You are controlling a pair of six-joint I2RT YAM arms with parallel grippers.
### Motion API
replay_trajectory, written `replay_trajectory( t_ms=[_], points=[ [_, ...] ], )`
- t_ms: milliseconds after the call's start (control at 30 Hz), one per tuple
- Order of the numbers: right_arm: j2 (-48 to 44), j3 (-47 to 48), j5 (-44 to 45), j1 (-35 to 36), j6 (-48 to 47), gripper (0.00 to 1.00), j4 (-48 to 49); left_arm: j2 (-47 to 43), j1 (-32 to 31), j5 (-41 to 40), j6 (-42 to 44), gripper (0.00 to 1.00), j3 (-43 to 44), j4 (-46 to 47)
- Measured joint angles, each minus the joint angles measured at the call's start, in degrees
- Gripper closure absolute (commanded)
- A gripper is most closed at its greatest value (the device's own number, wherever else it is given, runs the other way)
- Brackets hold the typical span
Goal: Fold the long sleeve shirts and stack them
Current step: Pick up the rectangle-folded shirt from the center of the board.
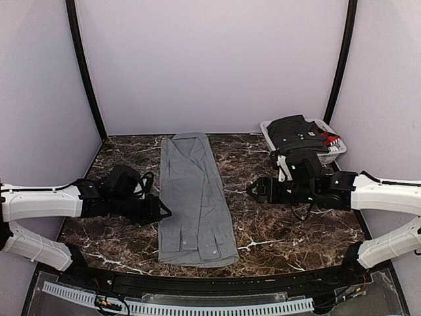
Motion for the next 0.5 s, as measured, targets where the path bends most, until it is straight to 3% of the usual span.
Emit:
replay_trajectory(
  t_ms=[233,500],
  points=[
    [-1.3,-4.0,-3.9,3.3,4.2,0.29,0.3,-7.2,-1.2,-1.8,-3.1,0.68,-7.1,-2.7],
    [0.7,-6.1,-4.3,11.8,10.8,0.31,1.3,-9.5,-3.5,-1.7,-5.6,0.67,-11.0,-2.5]
  ],
)
